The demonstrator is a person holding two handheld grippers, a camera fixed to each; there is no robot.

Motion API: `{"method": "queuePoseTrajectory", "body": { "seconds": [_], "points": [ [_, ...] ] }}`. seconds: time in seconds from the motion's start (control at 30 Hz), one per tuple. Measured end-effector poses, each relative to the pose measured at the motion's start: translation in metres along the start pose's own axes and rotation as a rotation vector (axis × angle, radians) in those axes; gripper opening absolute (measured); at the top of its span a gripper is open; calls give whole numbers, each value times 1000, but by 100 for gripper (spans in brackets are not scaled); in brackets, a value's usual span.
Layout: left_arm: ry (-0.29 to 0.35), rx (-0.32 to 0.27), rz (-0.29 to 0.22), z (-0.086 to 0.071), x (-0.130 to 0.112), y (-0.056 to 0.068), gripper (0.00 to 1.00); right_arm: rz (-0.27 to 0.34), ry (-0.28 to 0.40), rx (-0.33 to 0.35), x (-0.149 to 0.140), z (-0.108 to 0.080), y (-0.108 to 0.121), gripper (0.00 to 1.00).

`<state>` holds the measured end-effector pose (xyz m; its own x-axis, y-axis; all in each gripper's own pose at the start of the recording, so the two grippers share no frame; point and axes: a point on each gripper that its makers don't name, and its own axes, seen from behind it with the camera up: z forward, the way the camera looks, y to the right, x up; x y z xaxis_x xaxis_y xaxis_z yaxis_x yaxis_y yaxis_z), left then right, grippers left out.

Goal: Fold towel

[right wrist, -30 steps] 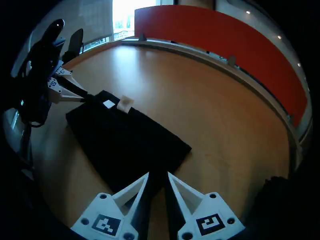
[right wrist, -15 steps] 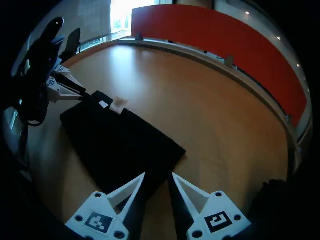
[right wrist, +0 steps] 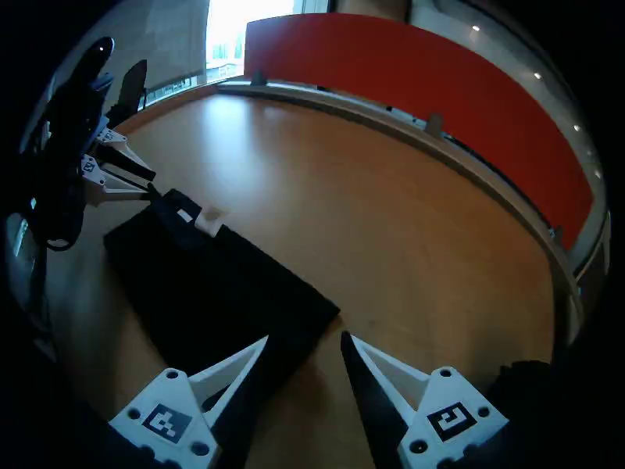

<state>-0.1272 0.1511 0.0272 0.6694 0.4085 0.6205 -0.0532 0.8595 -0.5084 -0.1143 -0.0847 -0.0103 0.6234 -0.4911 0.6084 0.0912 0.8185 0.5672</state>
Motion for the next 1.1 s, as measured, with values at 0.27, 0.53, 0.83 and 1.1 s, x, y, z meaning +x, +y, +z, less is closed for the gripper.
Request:
{"method": "queuePoseTrajectory", "body": {
  "seconds": [0.27,0.53,0.83,1.1],
  "points": [
    [7,2,-2,-2,3,-3,64,1,8,-31,4,1,9,81],
    [13,-17,-9,-7,7,1,91,2,23,-49,9,-3,12,87],
    [19,-17,-13,-17,6,2,94,20,54,-47,15,-17,5,91],
    [30,-5,-24,-34,3,2,94,26,69,-39,12,-36,-8,91]
  ]
}}
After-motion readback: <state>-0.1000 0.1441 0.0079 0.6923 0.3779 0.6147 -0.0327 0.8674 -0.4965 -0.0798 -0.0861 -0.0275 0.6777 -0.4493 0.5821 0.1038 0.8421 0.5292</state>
